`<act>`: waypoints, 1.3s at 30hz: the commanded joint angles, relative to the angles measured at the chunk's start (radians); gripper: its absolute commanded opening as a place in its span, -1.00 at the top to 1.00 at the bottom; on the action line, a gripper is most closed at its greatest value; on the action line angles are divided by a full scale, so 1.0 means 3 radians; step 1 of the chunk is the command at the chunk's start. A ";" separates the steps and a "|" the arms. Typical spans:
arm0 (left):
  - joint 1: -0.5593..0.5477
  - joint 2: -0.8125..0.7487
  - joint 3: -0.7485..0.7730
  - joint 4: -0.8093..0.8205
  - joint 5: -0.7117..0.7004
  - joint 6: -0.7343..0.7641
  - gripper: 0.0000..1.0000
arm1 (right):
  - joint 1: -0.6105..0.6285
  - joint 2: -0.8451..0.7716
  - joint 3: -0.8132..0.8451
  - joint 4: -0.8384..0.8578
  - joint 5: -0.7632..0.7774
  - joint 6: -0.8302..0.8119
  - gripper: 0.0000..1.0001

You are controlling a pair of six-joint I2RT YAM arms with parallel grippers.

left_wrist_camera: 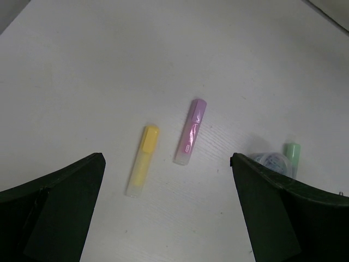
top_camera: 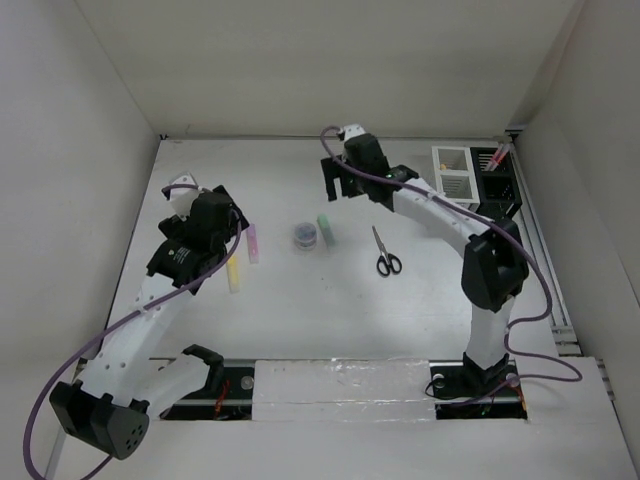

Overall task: Sort the stationery into containers
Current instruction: Pick up the stationery from the center of the board.

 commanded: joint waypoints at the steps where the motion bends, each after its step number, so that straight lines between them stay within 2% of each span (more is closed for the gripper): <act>1: 0.0011 -0.0129 0.0100 -0.0028 -0.0135 -0.0065 -1.00 | 0.0196 0.0020 -0.0118 -0.0301 0.0225 0.0160 -0.79; 7: 0.0011 -0.0160 0.0070 0.0064 -0.0043 0.0007 -1.00 | 0.0334 0.0408 -0.0119 -0.0301 0.0112 0.0161 -0.71; 15: 0.0011 -0.0160 0.0070 0.0064 -0.0012 0.0038 -1.00 | 0.0406 0.0618 -0.0119 -0.0270 0.0112 0.0196 -0.67; 29: 0.0011 -0.0221 0.0039 0.0126 0.0049 0.0099 -1.00 | 0.0345 0.1114 0.0325 -0.0362 0.0045 0.0196 -0.48; 32: 0.0011 -0.0221 0.0039 0.0126 0.0080 0.0099 -1.00 | 0.0314 0.1196 0.0402 -0.0434 0.0081 0.0196 -0.30; 33: 0.0011 -0.0221 0.0039 0.0126 0.0080 0.0099 -1.00 | 0.0314 0.1226 0.0402 -0.0469 0.0081 0.0196 -0.30; 36: 0.0011 -0.0252 0.0039 0.0126 0.0080 0.0099 -1.00 | 0.0283 0.1257 0.0433 -0.0500 0.0127 0.0196 -0.09; 37: 0.0011 -0.0252 0.0039 0.0126 0.0080 0.0099 -1.00 | 0.0283 0.1257 0.0433 -0.0535 0.0127 0.0196 0.08; 39: 0.0011 -0.0252 0.0039 0.0126 0.0080 0.0130 -1.00 | 0.0253 0.1288 0.0433 -0.0572 0.0127 0.0196 0.29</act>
